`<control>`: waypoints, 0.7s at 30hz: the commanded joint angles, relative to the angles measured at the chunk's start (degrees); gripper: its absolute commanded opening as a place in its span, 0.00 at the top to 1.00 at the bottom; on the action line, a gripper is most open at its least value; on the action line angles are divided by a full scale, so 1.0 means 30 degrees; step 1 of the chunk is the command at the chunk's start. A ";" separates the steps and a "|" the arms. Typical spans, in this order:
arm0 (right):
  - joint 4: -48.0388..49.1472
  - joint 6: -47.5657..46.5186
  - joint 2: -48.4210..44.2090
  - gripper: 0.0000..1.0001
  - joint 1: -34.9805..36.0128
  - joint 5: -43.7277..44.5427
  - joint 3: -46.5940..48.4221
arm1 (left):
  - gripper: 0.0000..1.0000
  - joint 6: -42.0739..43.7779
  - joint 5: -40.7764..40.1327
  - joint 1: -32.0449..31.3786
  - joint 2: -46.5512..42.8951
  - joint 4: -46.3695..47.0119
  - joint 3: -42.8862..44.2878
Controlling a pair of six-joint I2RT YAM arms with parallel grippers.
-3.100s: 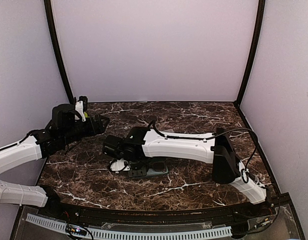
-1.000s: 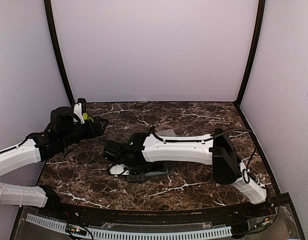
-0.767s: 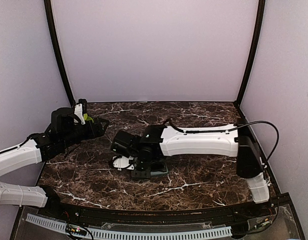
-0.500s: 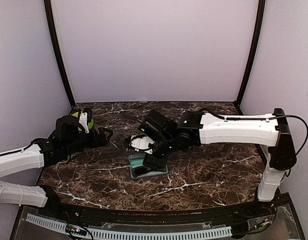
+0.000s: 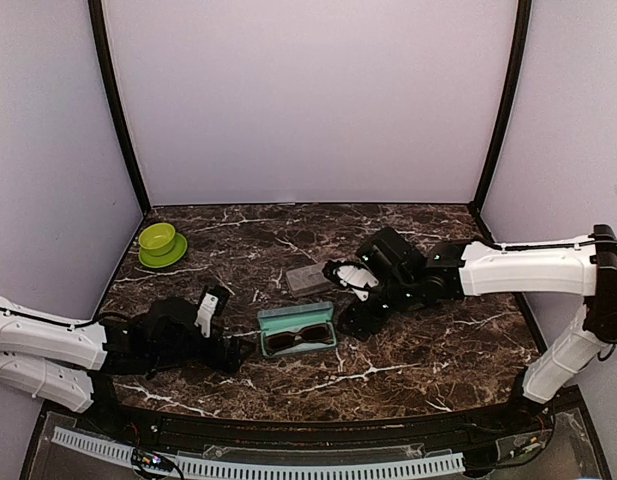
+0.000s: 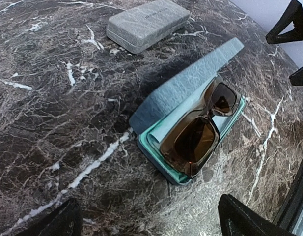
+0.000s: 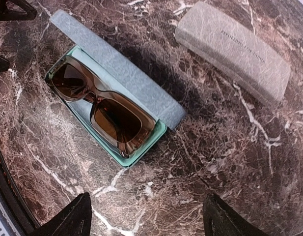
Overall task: Organize the sunglasses
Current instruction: Place the sunglasses in the sunglasses case.
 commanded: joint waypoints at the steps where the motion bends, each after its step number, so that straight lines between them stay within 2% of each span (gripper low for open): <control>1: 0.2256 0.1700 -0.0146 0.22 -0.0440 -0.1053 -0.1318 | 0.01 0.0790 -0.0844 -0.1013 0.1702 0.1773 0.0097; 12: 0.3135 0.1997 0.0472 0.22 -0.0614 -0.1242 -0.1991 | 0.01 0.2776 -0.0743 -0.1545 0.5621 0.0998 0.2795; 21: 0.3128 0.1919 0.0324 0.22 -0.0614 -0.1053 -0.2186 | 0.07 0.3713 -0.0270 -0.1488 0.7565 0.0447 0.4509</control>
